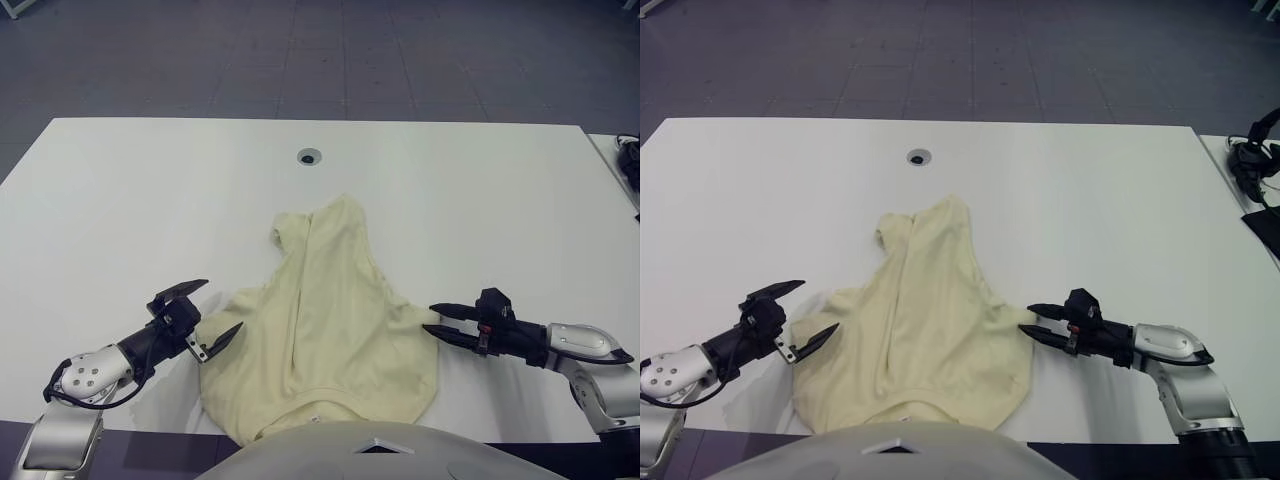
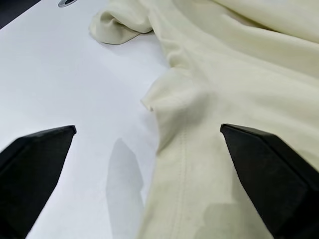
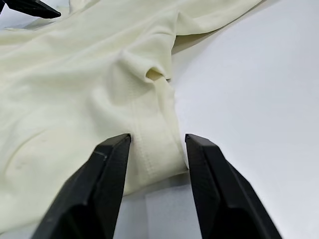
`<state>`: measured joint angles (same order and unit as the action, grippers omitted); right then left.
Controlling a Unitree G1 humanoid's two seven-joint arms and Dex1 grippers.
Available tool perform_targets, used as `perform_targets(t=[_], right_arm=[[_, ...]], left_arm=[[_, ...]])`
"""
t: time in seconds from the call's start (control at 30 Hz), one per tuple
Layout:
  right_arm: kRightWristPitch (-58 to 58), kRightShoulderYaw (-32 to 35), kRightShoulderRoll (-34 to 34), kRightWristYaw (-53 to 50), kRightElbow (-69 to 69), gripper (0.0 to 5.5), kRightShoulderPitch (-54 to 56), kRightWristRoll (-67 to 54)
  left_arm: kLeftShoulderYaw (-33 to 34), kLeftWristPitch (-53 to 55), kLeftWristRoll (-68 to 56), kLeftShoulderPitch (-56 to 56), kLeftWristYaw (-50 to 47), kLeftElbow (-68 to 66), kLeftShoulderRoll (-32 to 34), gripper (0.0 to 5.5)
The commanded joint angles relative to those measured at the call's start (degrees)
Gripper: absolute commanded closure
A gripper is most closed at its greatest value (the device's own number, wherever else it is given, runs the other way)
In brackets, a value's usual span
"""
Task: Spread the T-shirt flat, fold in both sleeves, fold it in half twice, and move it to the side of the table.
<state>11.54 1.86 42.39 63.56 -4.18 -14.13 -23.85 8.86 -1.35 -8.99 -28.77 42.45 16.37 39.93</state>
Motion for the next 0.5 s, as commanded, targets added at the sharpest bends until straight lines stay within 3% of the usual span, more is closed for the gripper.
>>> perform_targets(t=[0.03, 0.3, 0.5], right_arm=[[-0.2, -0.7, -0.4, -0.3, 1.5, 4.24, 0.8, 1.4], [-0.5, 0.3, -0.1, 0.3, 0.5, 5.45, -0.5, 0.5], [-1.7, 1.6, 0.3, 1.3, 0.3, 5.45, -2.6, 0.2]], left_arm=[[0.2, -1.5, 1.9, -0.4, 0.0, -1.3, 0.6, 0.10], [0.0, -3.9, 3.6, -0.8, 0.1, -3.2, 0.6, 0.10], [-1.7, -7.1, 7.7, -1.2, -1.1, -5.9, 0.7, 0.10]])
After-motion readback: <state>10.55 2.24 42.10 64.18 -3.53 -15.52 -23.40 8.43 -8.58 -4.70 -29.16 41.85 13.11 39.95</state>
